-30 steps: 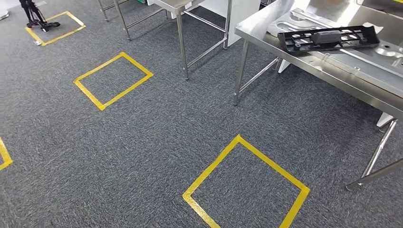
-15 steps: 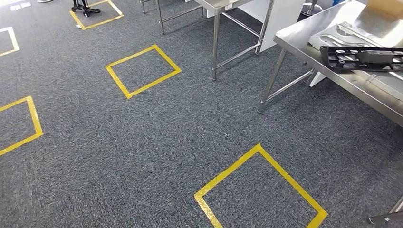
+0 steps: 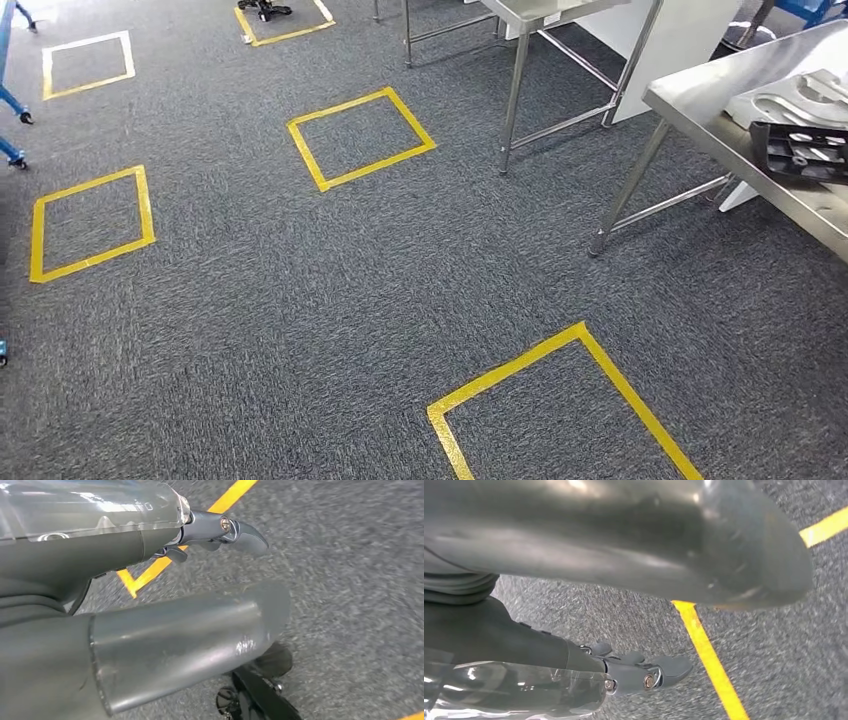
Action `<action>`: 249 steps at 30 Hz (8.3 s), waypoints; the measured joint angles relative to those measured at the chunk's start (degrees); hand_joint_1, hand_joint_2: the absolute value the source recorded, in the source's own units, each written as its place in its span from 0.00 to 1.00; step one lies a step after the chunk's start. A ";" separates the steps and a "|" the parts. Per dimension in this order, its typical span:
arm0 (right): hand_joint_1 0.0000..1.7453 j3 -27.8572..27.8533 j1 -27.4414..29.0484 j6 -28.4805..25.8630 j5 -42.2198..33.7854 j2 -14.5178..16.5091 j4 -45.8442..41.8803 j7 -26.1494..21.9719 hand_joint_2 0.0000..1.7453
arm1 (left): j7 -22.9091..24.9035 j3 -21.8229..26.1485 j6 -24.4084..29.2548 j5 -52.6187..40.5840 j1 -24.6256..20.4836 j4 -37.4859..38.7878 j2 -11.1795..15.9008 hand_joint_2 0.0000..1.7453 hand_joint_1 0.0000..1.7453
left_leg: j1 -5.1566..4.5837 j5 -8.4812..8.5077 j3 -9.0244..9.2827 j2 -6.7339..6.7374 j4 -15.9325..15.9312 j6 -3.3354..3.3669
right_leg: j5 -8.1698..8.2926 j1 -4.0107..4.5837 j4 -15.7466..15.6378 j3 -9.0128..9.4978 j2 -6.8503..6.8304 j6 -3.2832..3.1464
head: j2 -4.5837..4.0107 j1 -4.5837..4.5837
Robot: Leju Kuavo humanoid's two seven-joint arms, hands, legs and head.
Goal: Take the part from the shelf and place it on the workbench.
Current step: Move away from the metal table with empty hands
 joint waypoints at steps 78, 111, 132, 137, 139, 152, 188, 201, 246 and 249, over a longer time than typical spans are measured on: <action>0.00 12.48 1.08 2.59 -18.40 -2.88 -2.12 -6.38 0.00 | -9.10 -8.99 0.54 9.22 -0.70 -1.27 -0.16 0.00 0.00 | -0.31 2.70 2.14 -6.34 -5.50 1.80 | -1.16 -0.85 7.71 -4.56 6.47 1.87 | 0.00 0.82; 0.00 6.09 1.39 0.86 -5.18 -0.88 -1.31 -1.88 0.00 | -9.99 -1.49 -0.74 0.14 -1.05 -1.09 -0.61 0.00 0.00 | -0.11 2.27 2.40 -8.13 -5.08 0.84 | 1.77 -1.49 1.90 -2.42 8.45 2.14 | 0.00 0.81; 0.00 3.67 1.48 1.66 -0.56 1.20 -1.63 -0.16 0.00 | -9.68 1.05 -1.14 -3.06 -0.77 -1.02 -0.94 0.00 0.00 | -0.06 2.45 3.11 -1.20 -6.03 1.78 | -1.64 -0.68 3.57 -1.28 0.60 2.09 | 0.00 0.31; 0.00 2.84 2.11 1.99 1.19 1.24 -1.80 0.76 0.00 | -8.80 1.38 -1.14 -4.15 -0.81 -1.00 -1.38 0.00 0.00 | -0.08 2.73 3.06 -4.78 -6.11 2.19 | -5.54 -0.84 15.88 -8.10 4.80 2.22 | 0.00 0.67; 0.00 2.47 2.24 2.00 1.68 1.21 -1.94 1.09 0.00 | -8.72 1.72 -1.15 -4.43 -0.73 -1.00 -1.58 0.00 0.00 | -0.07 2.57 3.26 -6.37 -5.94 1.99 | -0.93 -0.86 9.77 -5.91 5.86 1.95 | 0.00 0.71; 0.00 0.29 3.03 2.48 4.36 1.36 -3.69 2.84 0.00 | -7.78 3.46 -1.16 -5.81 -0.59 -0.98 -2.25 0.00 0.00 | 0.49 -5.13 -5.64 -2.53 11.12 -1.45 | 2.14 -0.71 -0.17 -1.23 2.56 -0.63 | 0.00 0.05; 0.00 -9.45 2.96 6.71 11.62 4.41 -9.59 5.21 0.00 | -6.38 9.53 -3.22 -10.68 0.22 -1.01 -3.71 0.00 0.00 | -0.87 4.59 -2.69 -1.50 -1.68 1.30 | -4.37 -0.31 0.03 5.17 3.89 0.43 | -0.01 0.79; 0.00 -11.08 3.13 7.33 12.56 5.09 -10.54 5.36 0.00 | -6.23 10.71 -3.39 -11.33 0.33 -1.04 -4.15 0.00 0.00 | 0.11 -4.04 10.99 -3.39 -6.55 2.25 | -2.98 -1.25 8.90 -10.76 4.65 3.47 | -0.01 1.67; 0.00 -14.08 1.32 8.26 14.66 6.50 -12.33 5.94 0.25 | -5.16 12.11 -2.32 -13.22 -0.65 -1.62 -5.35 0.00 0.00 | 0.52 -2.50 -0.01 -2.48 3.98 -1.13 | 1.22 -0.80 1.25 -0.76 5.25 0.32 | -0.01 0.09; 0.00 -14.17 1.15 8.27 14.77 6.70 -12.33 5.97 1.00 | -5.03 12.15 -2.24 -13.28 -0.61 -1.64 -5.36 0.00 0.00 | 0.21 0.07 2.04 -2.30 -3.03 -0.35 | 0.87 -0.79 1.22 -0.47 5.22 1.11 | 0.00 0.18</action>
